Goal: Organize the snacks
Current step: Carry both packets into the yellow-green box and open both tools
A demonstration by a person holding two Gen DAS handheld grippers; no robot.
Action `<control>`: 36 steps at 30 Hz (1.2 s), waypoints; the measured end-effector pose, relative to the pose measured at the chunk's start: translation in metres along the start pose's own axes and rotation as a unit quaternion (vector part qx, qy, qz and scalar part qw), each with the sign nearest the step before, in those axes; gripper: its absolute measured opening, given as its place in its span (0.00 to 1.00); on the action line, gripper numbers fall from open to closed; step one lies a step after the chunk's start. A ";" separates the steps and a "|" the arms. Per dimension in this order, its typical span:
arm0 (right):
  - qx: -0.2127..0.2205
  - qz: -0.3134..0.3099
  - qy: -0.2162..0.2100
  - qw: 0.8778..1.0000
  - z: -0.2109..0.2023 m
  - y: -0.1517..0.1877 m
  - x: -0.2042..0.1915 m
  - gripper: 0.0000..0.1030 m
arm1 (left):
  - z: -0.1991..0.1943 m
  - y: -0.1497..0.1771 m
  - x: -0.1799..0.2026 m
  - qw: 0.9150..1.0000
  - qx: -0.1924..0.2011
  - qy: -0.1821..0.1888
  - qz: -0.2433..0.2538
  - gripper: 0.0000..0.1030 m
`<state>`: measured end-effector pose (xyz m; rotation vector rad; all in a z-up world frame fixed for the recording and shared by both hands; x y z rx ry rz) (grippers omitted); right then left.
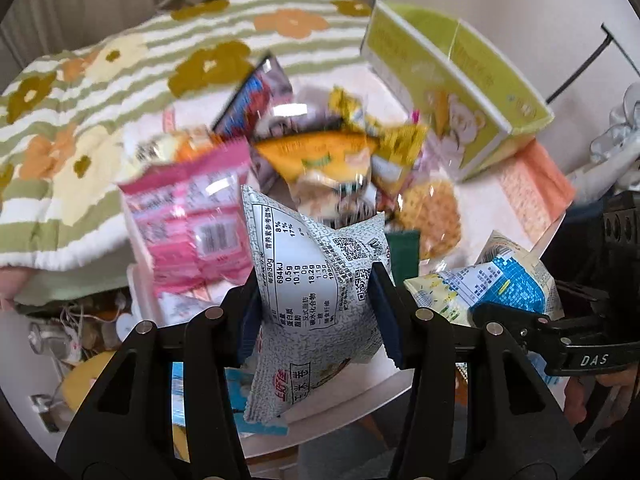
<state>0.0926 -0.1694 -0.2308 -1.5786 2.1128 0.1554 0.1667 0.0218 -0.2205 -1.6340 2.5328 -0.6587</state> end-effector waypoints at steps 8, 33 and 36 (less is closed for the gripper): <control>0.086 -0.022 0.018 0.996 -0.072 -0.039 -0.001 0.71 | -0.064 -0.057 0.023 0.997 0.081 0.009 0.017 0.45; 0.098 -0.112 0.068 0.987 -0.135 -0.223 0.172 0.71 | 0.047 -0.254 0.229 0.995 0.094 0.017 -0.016 0.45; 0.079 -0.121 0.073 0.987 -0.121 -0.233 0.185 0.71 | 0.075 -0.260 0.236 0.997 0.072 0.004 -0.023 0.45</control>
Point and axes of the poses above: each gripper's, at about its wrist camera, not at the fingertips, and z roughly the way its jaws point, x to its right, y to its underside, the point moved 3 cm from there along z, roughly the way its jaws point, and after that the axes turned 3 degrees about -x, right-handed, at the moved point
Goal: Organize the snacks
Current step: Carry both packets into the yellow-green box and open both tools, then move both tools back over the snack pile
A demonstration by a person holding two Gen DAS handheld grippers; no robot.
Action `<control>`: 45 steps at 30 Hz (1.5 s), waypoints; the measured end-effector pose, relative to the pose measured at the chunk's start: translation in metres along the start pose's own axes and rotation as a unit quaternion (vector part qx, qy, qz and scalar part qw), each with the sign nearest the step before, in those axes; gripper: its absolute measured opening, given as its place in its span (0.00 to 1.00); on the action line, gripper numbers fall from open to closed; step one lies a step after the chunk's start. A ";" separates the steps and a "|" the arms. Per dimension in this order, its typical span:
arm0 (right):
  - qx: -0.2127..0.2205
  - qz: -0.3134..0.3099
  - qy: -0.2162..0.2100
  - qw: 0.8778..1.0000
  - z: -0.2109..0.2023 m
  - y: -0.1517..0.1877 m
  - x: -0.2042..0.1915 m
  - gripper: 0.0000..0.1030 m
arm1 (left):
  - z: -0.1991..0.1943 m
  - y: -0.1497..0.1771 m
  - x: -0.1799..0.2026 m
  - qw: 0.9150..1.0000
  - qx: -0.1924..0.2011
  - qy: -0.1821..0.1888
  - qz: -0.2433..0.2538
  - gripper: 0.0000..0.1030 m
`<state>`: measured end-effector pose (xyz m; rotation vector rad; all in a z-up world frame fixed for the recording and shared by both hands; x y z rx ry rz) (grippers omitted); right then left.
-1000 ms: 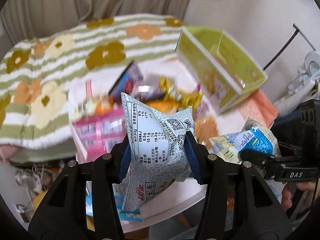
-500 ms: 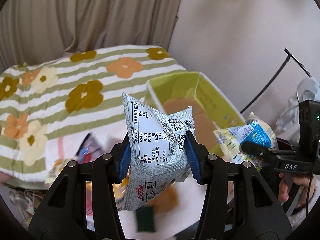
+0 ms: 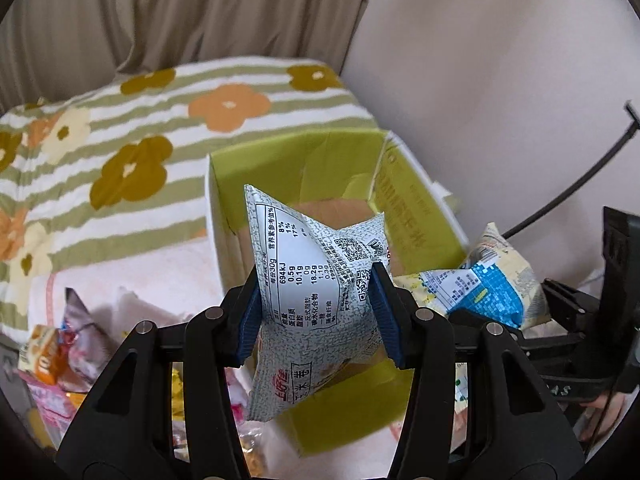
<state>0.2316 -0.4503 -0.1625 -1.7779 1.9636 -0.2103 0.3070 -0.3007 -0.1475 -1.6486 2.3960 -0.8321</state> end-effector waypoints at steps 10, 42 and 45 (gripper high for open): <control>-0.014 -0.016 0.031 0.999 0.022 -0.005 0.006 0.71 | 0.060 -0.004 -0.004 0.998 -0.048 -0.034 0.031 0.45; -0.008 -0.044 0.030 0.999 0.046 -0.005 -0.020 0.94 | 0.039 -0.004 -0.019 0.992 -0.020 -0.104 0.072 0.97; 0.012 -0.038 0.029 0.999 0.042 -0.003 -0.018 0.99 | 0.033 -0.001 -0.016 0.991 -0.015 -0.113 0.074 0.97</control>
Point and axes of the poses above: each gripper's, at about its wrist camera, not at the fingertips, and z roughly the way its jaws point, x to its right, y to its underside, the point moved 3 cm from there along z, roughly the way its jaws point, and after that the axes turned 3 degrees about -x, right-handed, at the moved point
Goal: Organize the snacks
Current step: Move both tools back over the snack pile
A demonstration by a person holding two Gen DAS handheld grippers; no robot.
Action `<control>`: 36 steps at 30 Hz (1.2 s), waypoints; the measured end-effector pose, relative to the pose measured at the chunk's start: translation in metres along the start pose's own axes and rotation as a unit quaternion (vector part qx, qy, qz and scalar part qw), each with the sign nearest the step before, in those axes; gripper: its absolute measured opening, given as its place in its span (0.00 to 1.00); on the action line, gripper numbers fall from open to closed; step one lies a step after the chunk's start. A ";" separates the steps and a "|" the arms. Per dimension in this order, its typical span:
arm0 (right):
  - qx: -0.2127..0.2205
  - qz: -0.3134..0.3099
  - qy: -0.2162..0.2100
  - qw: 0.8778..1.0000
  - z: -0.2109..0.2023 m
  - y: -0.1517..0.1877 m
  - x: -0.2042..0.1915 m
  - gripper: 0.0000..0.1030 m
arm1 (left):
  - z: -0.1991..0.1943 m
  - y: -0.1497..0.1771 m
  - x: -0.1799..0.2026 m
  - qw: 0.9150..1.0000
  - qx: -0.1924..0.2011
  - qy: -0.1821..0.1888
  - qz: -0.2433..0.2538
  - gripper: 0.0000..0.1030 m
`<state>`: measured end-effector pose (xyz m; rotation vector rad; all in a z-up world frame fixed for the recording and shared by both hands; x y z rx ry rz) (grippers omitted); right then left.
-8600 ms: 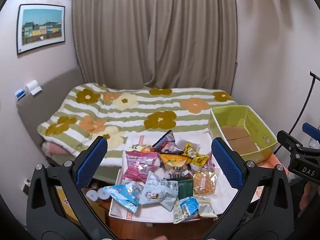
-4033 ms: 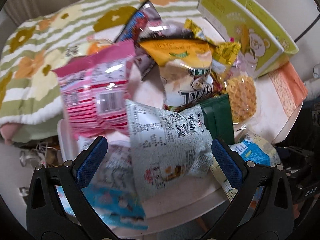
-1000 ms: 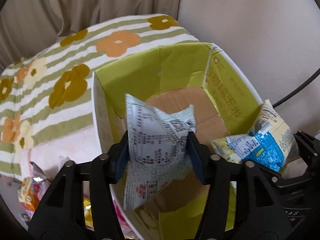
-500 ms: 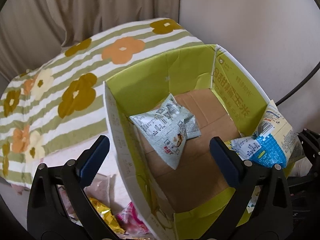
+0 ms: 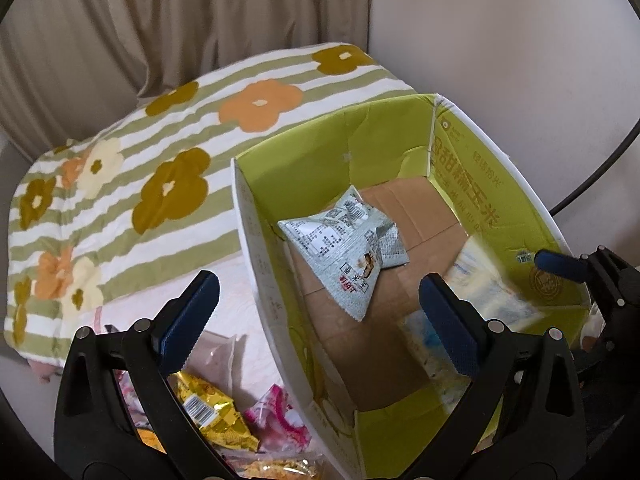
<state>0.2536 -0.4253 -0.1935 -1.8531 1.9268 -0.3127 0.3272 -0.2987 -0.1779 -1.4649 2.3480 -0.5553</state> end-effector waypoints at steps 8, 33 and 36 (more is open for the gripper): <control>0.013 -0.016 0.008 1.000 -0.021 0.006 0.006 0.99 | -0.017 0.008 0.008 1.000 0.005 -0.009 -0.004 0.97; 0.069 -0.076 -0.066 0.993 -0.092 0.015 -0.043 0.99 | -0.142 0.130 -0.085 0.986 0.035 -0.053 -0.154 0.97; 0.065 -0.081 -0.078 0.992 -0.091 0.023 -0.062 0.99 | -0.153 0.158 -0.107 0.983 0.031 -0.066 -0.167 0.97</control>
Point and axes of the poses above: each gripper's, at about its wrist camera, not at the fingertips, and z roughly the way its jaws point, x to its right, y to its underside, the point moved 3 cm from there along z, roughly the way its jaws point, and after that the axes turned 3 degrees about -x, right-handed, at the moved point
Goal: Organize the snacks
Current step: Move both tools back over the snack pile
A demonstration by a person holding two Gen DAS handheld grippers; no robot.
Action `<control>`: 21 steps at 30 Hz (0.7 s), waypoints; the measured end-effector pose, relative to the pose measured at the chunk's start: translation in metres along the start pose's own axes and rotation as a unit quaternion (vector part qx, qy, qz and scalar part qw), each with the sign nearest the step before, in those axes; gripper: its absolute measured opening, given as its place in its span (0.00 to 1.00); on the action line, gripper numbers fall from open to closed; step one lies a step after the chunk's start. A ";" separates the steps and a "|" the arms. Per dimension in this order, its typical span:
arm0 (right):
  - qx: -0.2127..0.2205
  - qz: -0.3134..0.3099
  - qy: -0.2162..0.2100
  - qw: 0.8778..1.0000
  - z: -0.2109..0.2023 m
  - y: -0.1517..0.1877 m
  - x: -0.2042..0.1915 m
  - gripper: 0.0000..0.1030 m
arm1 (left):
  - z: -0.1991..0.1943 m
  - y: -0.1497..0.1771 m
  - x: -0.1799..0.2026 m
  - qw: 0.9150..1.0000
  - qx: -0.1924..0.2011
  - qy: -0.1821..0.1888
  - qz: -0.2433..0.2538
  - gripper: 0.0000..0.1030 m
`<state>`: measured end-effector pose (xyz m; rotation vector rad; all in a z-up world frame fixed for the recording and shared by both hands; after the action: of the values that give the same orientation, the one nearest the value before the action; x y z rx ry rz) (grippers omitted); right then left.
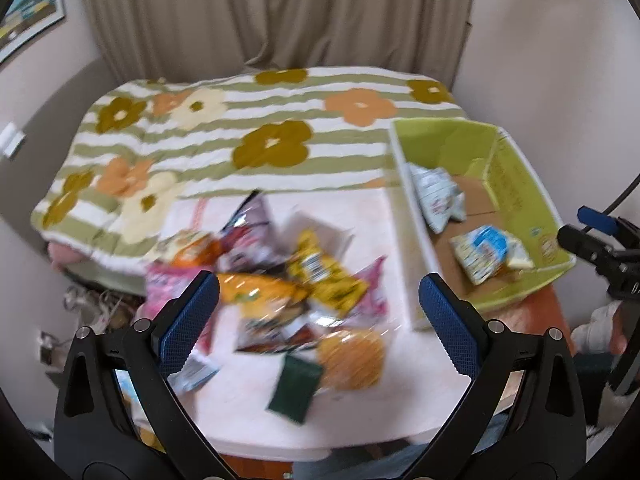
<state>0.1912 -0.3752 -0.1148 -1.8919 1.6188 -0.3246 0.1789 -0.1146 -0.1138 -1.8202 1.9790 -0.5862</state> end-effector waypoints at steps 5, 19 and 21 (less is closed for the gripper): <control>0.002 -0.005 -0.007 1.000 0.005 0.010 -0.043 0.99 | -0.008 0.030 -0.052 1.000 -0.012 -0.010 -0.001 0.97; -0.050 0.073 0.027 0.996 0.063 0.076 -0.172 0.99 | 0.021 0.105 -0.172 0.993 -0.089 0.032 0.067 0.97; -0.060 0.085 0.037 0.994 0.075 0.087 -0.184 0.99 | 0.032 0.114 -0.177 0.991 -0.101 0.041 0.079 0.97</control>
<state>0.1231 -0.1830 -0.1869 -1.8309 1.8726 -0.2312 0.1158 0.0681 -0.2023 -1.7539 2.2858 -0.4314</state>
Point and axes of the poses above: each gripper's, at about its wrist camera, not at the fingertips, and z roughly the way its jaws point, x to its right, y to its underside, the point moved 3 cm from there along z, roughly the way its jaws point, and after that the axes turned 3 degrees about -x, right-handed, at the moved point
